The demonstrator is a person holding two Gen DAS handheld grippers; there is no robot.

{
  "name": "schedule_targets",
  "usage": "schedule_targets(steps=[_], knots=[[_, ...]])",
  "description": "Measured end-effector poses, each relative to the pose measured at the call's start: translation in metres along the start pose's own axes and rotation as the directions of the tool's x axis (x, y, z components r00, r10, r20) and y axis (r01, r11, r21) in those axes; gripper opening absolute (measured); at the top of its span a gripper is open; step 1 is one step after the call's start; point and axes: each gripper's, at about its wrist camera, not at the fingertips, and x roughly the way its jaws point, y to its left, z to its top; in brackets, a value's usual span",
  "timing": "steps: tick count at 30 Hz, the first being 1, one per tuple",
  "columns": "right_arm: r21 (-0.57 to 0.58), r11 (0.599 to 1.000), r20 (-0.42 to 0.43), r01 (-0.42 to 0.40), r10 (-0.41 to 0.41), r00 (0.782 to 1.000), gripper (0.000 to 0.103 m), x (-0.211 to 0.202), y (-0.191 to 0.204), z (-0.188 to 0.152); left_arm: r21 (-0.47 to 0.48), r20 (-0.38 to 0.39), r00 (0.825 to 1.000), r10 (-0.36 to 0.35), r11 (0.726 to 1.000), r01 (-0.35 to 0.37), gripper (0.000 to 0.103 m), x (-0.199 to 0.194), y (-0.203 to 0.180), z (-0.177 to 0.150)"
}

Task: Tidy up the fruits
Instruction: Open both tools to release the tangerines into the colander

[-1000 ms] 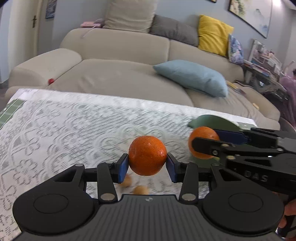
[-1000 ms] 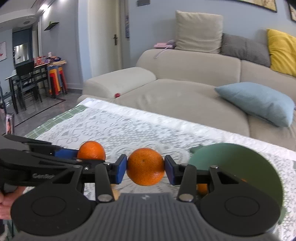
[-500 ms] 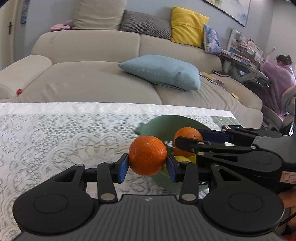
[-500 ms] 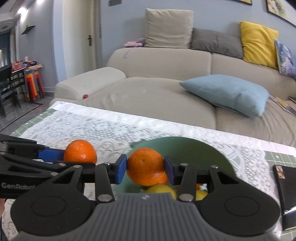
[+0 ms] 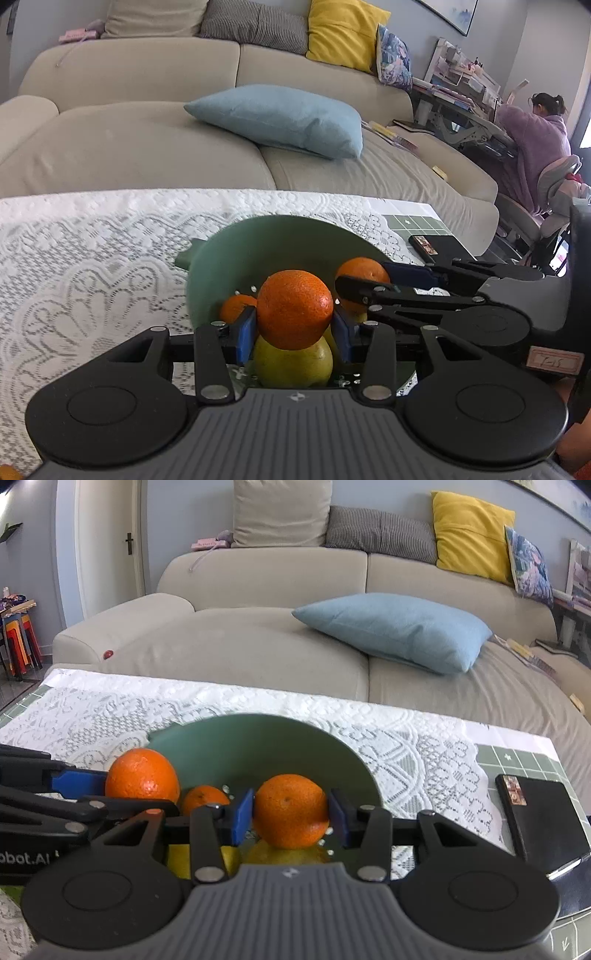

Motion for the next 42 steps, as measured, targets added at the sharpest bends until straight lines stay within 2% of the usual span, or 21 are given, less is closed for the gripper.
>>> schedule_targets(steps=[7, 15, 24, 34, 39, 41, 42], knots=[[0.008, 1.000, 0.003, 0.015, -0.015, 1.000, 0.042, 0.000, -0.007, -0.004, 0.003, -0.032, 0.999, -0.024, 1.000, 0.025, 0.049, 0.016, -0.002, -0.005], [0.021, 0.999, 0.003, 0.029, -0.029, 1.000, 0.042, 0.003, -0.008, -0.004, -0.002, -0.026, 0.999, -0.019, 1.000, 0.019, 0.049, 0.020, 0.000, -0.003], [0.047, 0.998, 0.004, 0.045, -0.045, 0.999, 0.042, 0.009, -0.008, -0.005, -0.034, -0.019, 1.000, 0.011, 0.999, -0.012, 0.051, 0.024, 0.004, -0.001], [0.030, 0.997, -0.004, 0.074, -0.074, 0.997, 0.045, 0.017, -0.004, -0.006, -0.061, -0.022, 0.997, 0.068, 0.996, -0.069, 0.062, 0.027, 0.010, 0.003], [0.002, 0.997, -0.014, 0.082, -0.082, 0.997, 0.044, 0.019, 0.000, -0.008, -0.062, -0.025, 0.996, 0.080, 0.995, -0.081, 0.063, 0.024, 0.009, 0.002], [-0.002, 0.996, -0.014, 0.085, -0.085, 0.996, 0.047, 0.018, 0.001, -0.008, -0.064, -0.030, 0.996, 0.087, 0.994, -0.089, 0.063, 0.023, 0.009, 0.002], [-0.005, 0.996, -0.009, 0.092, -0.092, 0.996, 0.052, 0.017, 0.002, -0.008, -0.065, -0.030, 0.996, 0.089, 0.994, -0.091, 0.063, 0.021, 0.010, 0.002]])
